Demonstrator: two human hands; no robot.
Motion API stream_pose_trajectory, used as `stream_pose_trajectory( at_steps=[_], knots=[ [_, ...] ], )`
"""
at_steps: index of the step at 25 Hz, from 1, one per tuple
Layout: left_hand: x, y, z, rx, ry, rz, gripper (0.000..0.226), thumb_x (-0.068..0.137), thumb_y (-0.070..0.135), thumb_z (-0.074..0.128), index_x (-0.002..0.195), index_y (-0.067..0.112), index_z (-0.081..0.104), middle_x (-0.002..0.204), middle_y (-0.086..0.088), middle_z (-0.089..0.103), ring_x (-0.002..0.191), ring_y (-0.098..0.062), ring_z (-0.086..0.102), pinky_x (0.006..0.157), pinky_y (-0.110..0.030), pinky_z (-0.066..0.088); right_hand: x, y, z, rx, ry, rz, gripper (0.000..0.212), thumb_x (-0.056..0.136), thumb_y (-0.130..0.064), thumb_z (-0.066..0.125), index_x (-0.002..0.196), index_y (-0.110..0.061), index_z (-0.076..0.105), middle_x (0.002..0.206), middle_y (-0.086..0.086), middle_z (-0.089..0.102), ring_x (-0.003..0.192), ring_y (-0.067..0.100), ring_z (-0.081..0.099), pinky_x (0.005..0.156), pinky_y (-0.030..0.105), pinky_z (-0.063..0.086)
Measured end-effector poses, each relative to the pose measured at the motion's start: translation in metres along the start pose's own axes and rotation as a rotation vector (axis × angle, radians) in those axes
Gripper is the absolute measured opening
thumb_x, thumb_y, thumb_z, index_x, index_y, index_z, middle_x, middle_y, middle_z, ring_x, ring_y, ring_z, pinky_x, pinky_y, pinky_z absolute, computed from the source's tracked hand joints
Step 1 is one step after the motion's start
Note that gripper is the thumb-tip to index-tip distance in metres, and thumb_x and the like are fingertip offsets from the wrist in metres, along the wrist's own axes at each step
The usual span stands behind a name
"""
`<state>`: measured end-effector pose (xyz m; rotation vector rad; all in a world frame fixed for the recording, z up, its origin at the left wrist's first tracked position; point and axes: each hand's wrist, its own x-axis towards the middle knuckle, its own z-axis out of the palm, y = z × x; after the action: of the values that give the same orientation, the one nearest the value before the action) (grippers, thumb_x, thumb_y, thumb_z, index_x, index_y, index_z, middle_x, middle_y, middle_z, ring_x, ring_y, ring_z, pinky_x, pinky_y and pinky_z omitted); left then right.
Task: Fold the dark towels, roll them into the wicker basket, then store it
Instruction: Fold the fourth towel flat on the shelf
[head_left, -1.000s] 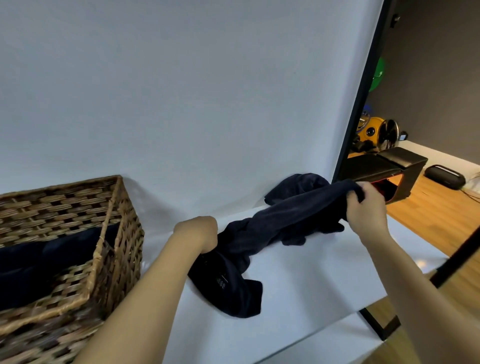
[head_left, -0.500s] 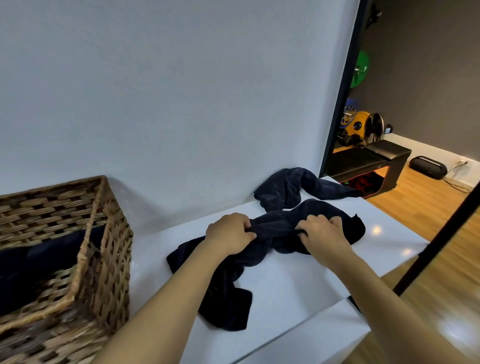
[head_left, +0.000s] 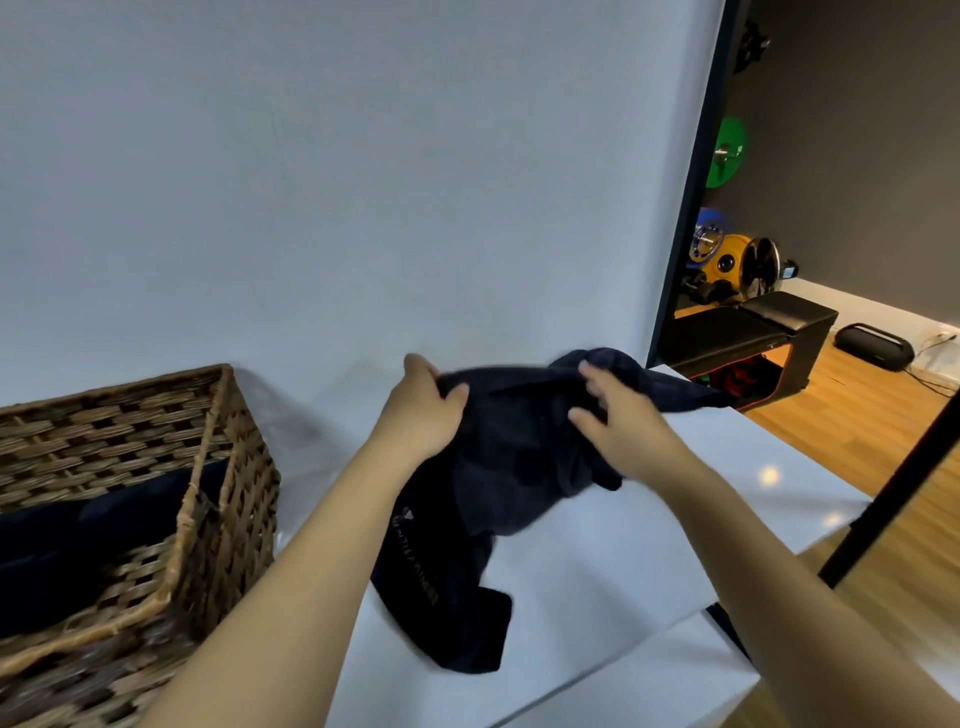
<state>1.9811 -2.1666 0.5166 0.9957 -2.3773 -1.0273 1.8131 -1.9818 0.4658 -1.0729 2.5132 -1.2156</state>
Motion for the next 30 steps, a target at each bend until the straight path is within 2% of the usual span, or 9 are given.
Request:
stream_pose_trajectory(
  at_steps=[5, 8, 11, 15, 18, 21, 24, 27, 30],
  knots=[
    [-0.007, -0.064, 0.007, 0.497, -0.261, -0.258, 0.051, 0.101, 0.043, 0.054, 0.132, 0.003, 0.051, 0.127, -0.013, 0.062, 0.113, -0.031, 0.062, 0.087, -0.032, 0.048, -0.034, 0.013, 0.053, -0.636, -0.156, -0.188, 0.048, 0.095, -0.053, 0.055, 0.137, -0.03, 0.049, 0.124, -0.007, 0.048, 0.114, 0.019, 0.045, 0.1, 0.035, 0.038],
    [-0.009, -0.068, 0.004, 0.567, -0.253, -0.273, 0.047, 0.096, 0.056, 0.053, 0.114, 0.012, 0.059, 0.108, -0.005, 0.062, 0.104, -0.028, 0.063, 0.084, -0.033, 0.051, -0.039, 0.019, 0.058, -0.628, -0.248, -0.213, 0.052, 0.094, -0.059, 0.05, 0.138, -0.031, 0.049, 0.12, -0.008, 0.041, 0.109, 0.018, 0.039, 0.099, 0.033, 0.033],
    [-0.005, -0.058, -0.005, 0.396, -0.178, -0.224, 0.043, 0.093, 0.057, 0.058, 0.09, 0.014, 0.057, 0.096, -0.002, 0.067, 0.09, -0.025, 0.066, 0.072, -0.031, 0.05, -0.036, 0.018, 0.056, -0.685, -0.228, -0.28, 0.023, 0.097, -0.047, 0.051, 0.105, -0.027, 0.059, 0.108, -0.009, 0.043, 0.102, 0.02, 0.042, 0.093, 0.033, 0.034],
    [-0.01, -0.027, -0.03, -0.328, -0.051, -0.143, 0.023, 0.091, 0.036, 0.073, 0.095, 0.013, 0.071, 0.094, -0.001, 0.074, 0.082, -0.013, 0.069, 0.065, -0.024, 0.052, -0.025, -0.003, 0.03, 0.182, 0.193, -0.023, 0.027, 0.099, -0.033, 0.054, 0.081, -0.014, 0.057, 0.081, 0.005, 0.061, 0.078, 0.025, 0.058, 0.065, 0.034, 0.044],
    [-0.004, -0.011, -0.05, -0.512, 0.188, -0.093, 0.028, 0.09, 0.035, 0.075, 0.095, 0.01, 0.064, 0.09, 0.0, 0.068, 0.077, -0.015, 0.063, 0.061, -0.026, 0.048, -0.007, -0.033, 0.002, 0.801, 0.323, 0.197, 0.024, 0.104, -0.035, 0.047, 0.107, -0.02, 0.066, 0.106, 0.003, 0.071, 0.101, 0.02, 0.066, 0.086, 0.039, 0.055],
    [-0.006, -0.013, -0.036, -0.366, 0.15, -0.084, 0.028, 0.093, 0.036, 0.071, 0.099, 0.009, 0.062, 0.096, -0.002, 0.068, 0.078, -0.013, 0.062, 0.059, -0.025, 0.045, -0.01, -0.04, -0.004, 0.719, 0.173, 0.243, 0.027, 0.097, -0.044, 0.059, 0.108, -0.02, 0.066, 0.108, 0.002, 0.072, 0.101, 0.019, 0.068, 0.089, 0.04, 0.056],
    [-0.017, -0.035, -0.017, -0.063, -0.112, -0.185, 0.038, 0.092, 0.047, 0.068, 0.081, 0.011, 0.062, 0.08, -0.003, 0.066, 0.066, -0.016, 0.059, 0.053, -0.026, 0.041, -0.027, -0.019, 0.004, 0.113, -0.028, 0.187, 0.034, 0.087, -0.046, 0.072, 0.088, -0.013, 0.062, 0.081, 0.002, 0.068, 0.074, 0.017, 0.066, 0.063, 0.03, 0.049],
    [-0.02, -0.059, -0.011, 0.445, -0.213, -0.247, 0.049, 0.094, 0.06, 0.055, 0.078, 0.013, 0.051, 0.077, 0.0, 0.058, 0.074, -0.022, 0.06, 0.063, -0.03, 0.044, -0.032, -0.001, 0.012, -0.294, -0.062, 0.23, 0.043, 0.099, -0.041, 0.057, 0.069, -0.012, 0.048, 0.064, 0.003, 0.052, 0.059, 0.019, 0.05, 0.055, 0.03, 0.038],
    [-0.017, -0.053, -0.017, 0.537, -0.138, -0.192, 0.051, 0.096, 0.062, 0.048, 0.075, 0.015, 0.051, 0.079, -0.001, 0.061, 0.077, -0.023, 0.062, 0.066, -0.031, 0.046, -0.024, -0.015, 0.004, 0.165, 0.001, 0.321, 0.04, 0.101, -0.039, 0.05, 0.079, -0.007, 0.057, 0.068, 0.001, 0.057, 0.067, 0.017, 0.056, 0.064, 0.031, 0.045]
  ],
)
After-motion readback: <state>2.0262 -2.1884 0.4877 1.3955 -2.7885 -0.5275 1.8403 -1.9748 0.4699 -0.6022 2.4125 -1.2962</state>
